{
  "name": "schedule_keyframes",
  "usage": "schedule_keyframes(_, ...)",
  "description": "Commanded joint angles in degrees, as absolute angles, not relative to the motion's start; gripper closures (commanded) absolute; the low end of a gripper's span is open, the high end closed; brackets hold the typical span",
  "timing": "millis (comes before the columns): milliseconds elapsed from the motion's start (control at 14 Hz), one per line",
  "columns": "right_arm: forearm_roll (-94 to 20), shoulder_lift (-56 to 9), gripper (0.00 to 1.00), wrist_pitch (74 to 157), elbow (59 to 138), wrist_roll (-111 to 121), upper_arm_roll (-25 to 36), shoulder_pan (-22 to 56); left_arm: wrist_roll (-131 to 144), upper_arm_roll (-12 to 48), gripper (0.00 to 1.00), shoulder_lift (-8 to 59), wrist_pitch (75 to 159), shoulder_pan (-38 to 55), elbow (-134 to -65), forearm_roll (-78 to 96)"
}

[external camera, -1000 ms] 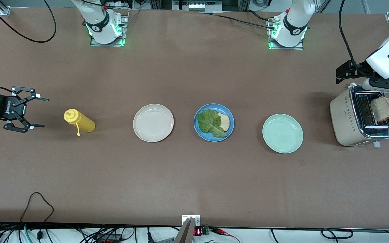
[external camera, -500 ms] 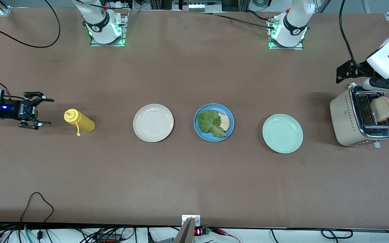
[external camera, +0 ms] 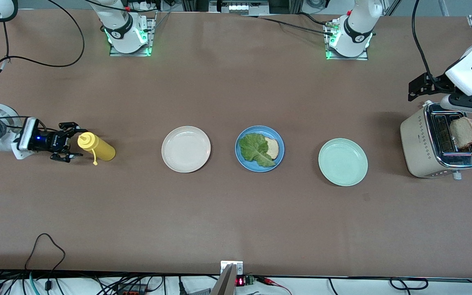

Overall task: Make sandwich in blue plate with both arms
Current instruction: 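Grasp the yellow mustard bottle with the right gripper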

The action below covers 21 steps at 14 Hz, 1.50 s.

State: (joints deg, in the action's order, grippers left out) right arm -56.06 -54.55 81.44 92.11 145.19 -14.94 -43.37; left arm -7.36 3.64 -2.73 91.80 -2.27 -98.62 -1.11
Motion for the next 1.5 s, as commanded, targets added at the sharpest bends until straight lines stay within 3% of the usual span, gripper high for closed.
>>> schedule_keyframes(0,-56.6,-56.6,0.0,83.0,89.1,147.6,-15.8,-43.1,-8.7,3.3,0.0,-3.3,90.8,-2.3,-98.1,-0.8)
schedule_keyframes(1214,-58.7,-58.4,0.03,86.0,92.7,148.7,-16.1,-38.0,-8.7,3.3,0.0,-3.3,90.6,-2.2,-98.1,-0.8)
schedule_keyframes(1357,-58.7,-58.2,0.42,86.2,92.7,148.7,-16.1,-37.6,-8.7,3.3,0.0,-3.3,90.6,-2.3,-98.1,-0.8)
schedule_keyframes(1429,-58.7,-57.8,0.53,86.4,92.6,148.6,-16.1,-37.4,-8.7,3.3,0.0,-3.3,90.6,-2.3,-98.1,-0.8)
